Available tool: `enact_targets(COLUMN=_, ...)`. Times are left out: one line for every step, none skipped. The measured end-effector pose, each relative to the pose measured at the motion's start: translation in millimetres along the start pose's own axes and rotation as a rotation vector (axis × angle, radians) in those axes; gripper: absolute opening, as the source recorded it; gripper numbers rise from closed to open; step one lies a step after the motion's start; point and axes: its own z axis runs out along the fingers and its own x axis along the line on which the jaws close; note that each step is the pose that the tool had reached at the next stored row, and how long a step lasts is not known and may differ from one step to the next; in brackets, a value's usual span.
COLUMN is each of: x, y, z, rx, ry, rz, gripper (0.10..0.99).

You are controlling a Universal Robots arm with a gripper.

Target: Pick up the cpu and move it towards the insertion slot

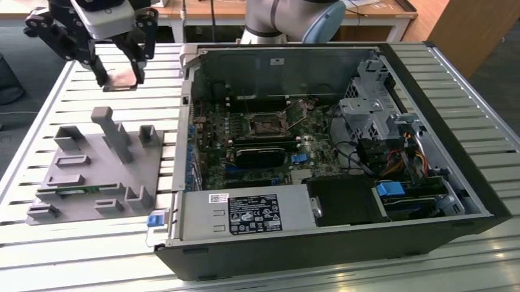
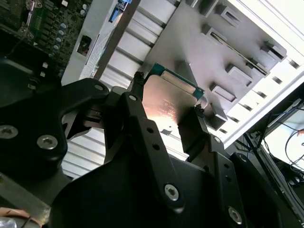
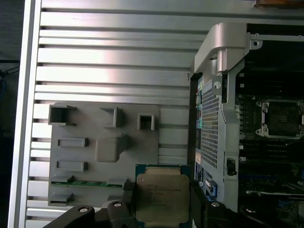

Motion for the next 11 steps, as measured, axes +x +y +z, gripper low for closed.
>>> enact_targets(x=-1.8, y=0.1, z=0.0, rx=0.000, ry=-0.0001, rz=0.000, gripper=0.541)
enact_targets(x=-3.6, y=0.3, z=0.0, rx=0.000, ry=-0.0001, rz=0.000, gripper=0.541)
enact_targets(x=-5.4, y=0.4, z=0.0, rx=0.000, ry=-0.0001, rz=0.000, gripper=0.541)
enact_targets(x=-7.2, y=0.6, z=0.0, rx=0.000, ry=-0.0001, rz=0.000, gripper=0.541)
enact_targets(x=-9.1, y=0.7, z=0.0, rx=0.000, ry=-0.0002, rz=0.000, gripper=0.541)
enact_targets(x=-11.2, y=0.9, z=0.0, rx=0.000, ry=-0.0002, rz=0.000, gripper=0.541)
enact_targets(x=-13.2, y=1.0, z=-0.1, rx=0.000, ry=-0.0001, rz=0.000, gripper=0.541)
enact_targets(x=-15.0, y=1.2, z=-0.1, rx=0.000, ry=-0.0002, rz=-0.001, gripper=0.541)
enact_targets(x=-17.0, y=1.4, z=-0.1, rx=0.000, ry=-0.0001, rz=-0.001, gripper=0.541)
enact_targets(x=-19.0, y=1.6, z=-0.2, rx=0.000, ry=-0.0001, rz=-0.001, gripper=0.541)
enact_targets(x=-21.0, y=1.8, z=-0.2, rx=0.000, ry=-0.0001, rz=-0.001, gripper=0.541)
